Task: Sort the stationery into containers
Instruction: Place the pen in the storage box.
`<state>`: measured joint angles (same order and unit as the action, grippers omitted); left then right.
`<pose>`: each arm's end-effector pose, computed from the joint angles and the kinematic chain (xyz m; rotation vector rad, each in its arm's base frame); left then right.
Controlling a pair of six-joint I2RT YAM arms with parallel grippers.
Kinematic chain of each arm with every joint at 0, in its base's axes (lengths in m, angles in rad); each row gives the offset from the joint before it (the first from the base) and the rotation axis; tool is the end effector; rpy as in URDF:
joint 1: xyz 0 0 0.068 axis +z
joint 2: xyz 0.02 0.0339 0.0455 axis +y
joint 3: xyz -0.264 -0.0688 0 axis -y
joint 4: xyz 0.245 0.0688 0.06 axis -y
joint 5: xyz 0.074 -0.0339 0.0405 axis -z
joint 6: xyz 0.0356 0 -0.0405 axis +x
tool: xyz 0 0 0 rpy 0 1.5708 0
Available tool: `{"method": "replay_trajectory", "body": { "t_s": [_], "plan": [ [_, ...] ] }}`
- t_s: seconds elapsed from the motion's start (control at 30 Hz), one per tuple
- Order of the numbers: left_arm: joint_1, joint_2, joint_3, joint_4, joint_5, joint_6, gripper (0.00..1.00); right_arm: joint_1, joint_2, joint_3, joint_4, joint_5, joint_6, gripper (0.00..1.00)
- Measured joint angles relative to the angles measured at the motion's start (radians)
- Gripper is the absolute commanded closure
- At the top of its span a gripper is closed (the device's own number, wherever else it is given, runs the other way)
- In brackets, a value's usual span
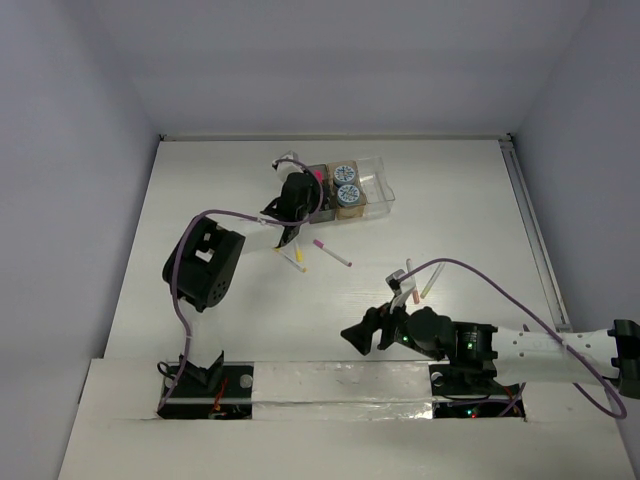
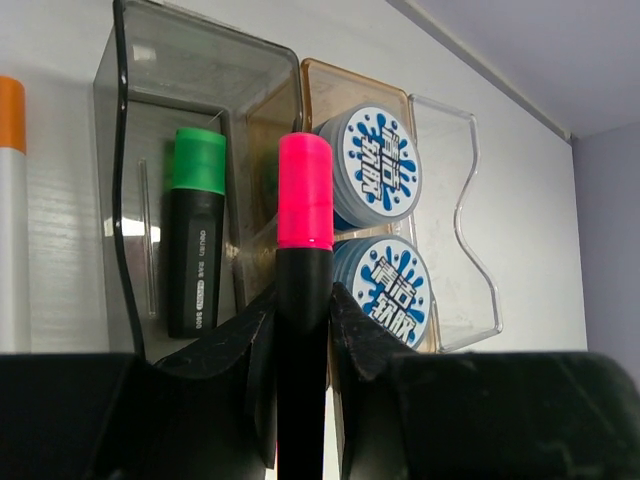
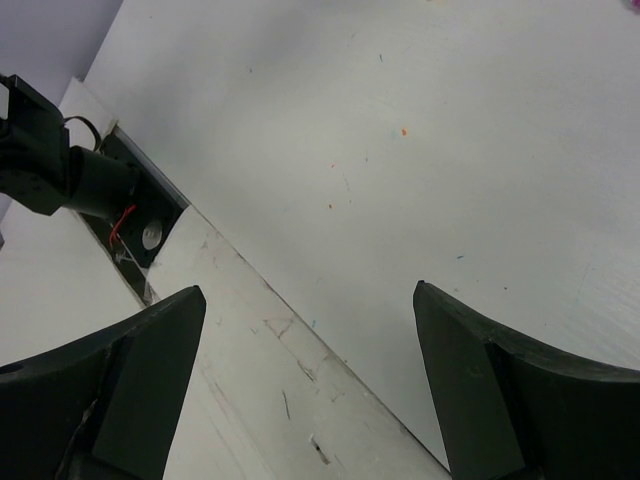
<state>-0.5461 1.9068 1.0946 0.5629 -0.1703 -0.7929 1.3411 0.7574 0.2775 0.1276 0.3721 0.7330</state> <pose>0.3662 -0.2155 0.1993 -0.3562 1.8554 -0.7832 0.0522 0.1663 0.1980 -0.3522 2.0099 1.0216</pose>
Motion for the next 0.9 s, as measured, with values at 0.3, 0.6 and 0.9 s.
{"method": "replay_trajectory", "body": {
  "t_s": [0.3, 0.6, 0.9],
  "plan": [
    [0.005, 0.01, 0.02, 0.0, -0.001, -0.004, 0.64, 0.0, 0.0, 0.0, -0.008, -0.003, 0.0, 0.1],
    [0.005, 0.014, 0.036, -0.003, -0.003, -0.004, 0.51, 0.0, 0.0, 0.0, -0.008, -0.003, -0.004, 0.11],
    [0.004, -0.124, -0.088, 0.039, -0.011, 0.045, 0.46, -0.016, 0.011, 0.003, -0.01, 0.002, -0.033, 0.68]
  ]
}}
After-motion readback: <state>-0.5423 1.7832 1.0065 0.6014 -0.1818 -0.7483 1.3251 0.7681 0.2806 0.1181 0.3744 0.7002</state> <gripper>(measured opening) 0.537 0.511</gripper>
